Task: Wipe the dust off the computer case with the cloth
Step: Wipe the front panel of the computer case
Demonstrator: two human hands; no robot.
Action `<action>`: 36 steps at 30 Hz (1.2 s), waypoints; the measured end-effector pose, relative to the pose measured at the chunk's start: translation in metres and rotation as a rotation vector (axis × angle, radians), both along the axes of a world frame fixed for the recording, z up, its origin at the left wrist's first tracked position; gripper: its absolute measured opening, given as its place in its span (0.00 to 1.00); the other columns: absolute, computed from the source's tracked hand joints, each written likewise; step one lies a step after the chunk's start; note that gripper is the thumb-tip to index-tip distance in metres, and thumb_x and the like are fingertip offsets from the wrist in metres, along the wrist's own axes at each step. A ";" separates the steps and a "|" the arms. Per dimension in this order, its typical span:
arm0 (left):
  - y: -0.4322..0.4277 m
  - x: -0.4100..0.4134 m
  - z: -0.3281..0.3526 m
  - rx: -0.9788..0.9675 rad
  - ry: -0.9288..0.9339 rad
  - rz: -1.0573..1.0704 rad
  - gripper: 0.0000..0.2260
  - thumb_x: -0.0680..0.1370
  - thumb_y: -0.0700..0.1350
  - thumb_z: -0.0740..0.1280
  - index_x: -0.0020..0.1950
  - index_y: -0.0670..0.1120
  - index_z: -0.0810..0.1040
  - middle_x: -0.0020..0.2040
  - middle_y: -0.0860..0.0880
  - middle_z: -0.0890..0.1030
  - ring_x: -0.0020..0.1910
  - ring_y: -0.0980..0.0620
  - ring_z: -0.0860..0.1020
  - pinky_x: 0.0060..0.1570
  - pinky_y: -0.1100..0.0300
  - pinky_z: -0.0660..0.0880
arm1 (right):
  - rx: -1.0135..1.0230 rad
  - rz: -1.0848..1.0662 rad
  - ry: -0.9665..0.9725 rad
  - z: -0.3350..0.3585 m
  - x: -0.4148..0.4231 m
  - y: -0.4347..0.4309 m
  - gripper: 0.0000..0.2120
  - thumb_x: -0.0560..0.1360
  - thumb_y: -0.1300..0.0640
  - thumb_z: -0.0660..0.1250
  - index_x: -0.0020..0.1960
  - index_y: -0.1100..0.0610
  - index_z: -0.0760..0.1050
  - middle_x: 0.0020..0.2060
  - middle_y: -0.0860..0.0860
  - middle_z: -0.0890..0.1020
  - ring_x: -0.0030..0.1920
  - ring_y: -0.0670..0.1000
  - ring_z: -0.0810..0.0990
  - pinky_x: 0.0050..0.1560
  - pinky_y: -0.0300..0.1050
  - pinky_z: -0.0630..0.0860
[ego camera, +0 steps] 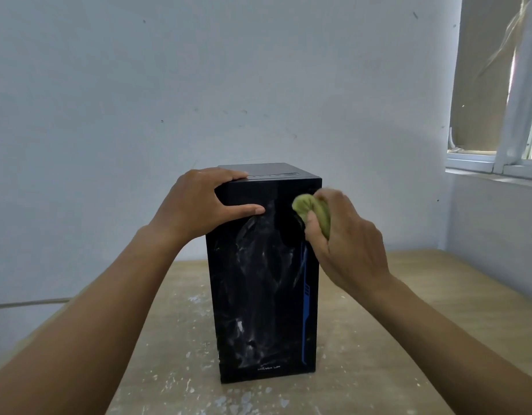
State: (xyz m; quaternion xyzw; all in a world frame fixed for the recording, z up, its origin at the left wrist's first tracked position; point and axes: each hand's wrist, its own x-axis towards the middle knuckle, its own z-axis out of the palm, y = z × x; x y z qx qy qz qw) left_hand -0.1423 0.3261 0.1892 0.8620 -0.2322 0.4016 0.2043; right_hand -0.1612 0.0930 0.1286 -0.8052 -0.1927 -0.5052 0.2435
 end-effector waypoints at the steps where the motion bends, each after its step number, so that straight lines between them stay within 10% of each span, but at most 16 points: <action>1: 0.000 0.000 0.000 -0.003 0.004 -0.001 0.35 0.61 0.72 0.69 0.60 0.51 0.82 0.55 0.56 0.83 0.51 0.59 0.79 0.57 0.61 0.75 | 0.019 0.022 0.013 0.009 -0.001 0.003 0.11 0.79 0.49 0.59 0.58 0.50 0.62 0.41 0.46 0.74 0.28 0.51 0.70 0.30 0.43 0.64; 12: 0.002 0.000 -0.002 -0.037 -0.013 -0.036 0.35 0.62 0.70 0.70 0.60 0.49 0.83 0.55 0.55 0.83 0.51 0.60 0.79 0.58 0.61 0.75 | -0.012 -0.052 -0.129 -0.015 0.006 0.003 0.08 0.77 0.49 0.66 0.53 0.52 0.78 0.47 0.53 0.74 0.32 0.47 0.68 0.29 0.38 0.69; 36: 0.001 0.000 -0.002 0.005 -0.037 -0.004 0.36 0.63 0.73 0.67 0.60 0.50 0.82 0.55 0.54 0.84 0.51 0.58 0.80 0.56 0.59 0.77 | 0.005 0.032 -0.238 -0.015 0.023 0.003 0.08 0.77 0.49 0.66 0.52 0.52 0.74 0.49 0.55 0.71 0.33 0.48 0.70 0.26 0.41 0.74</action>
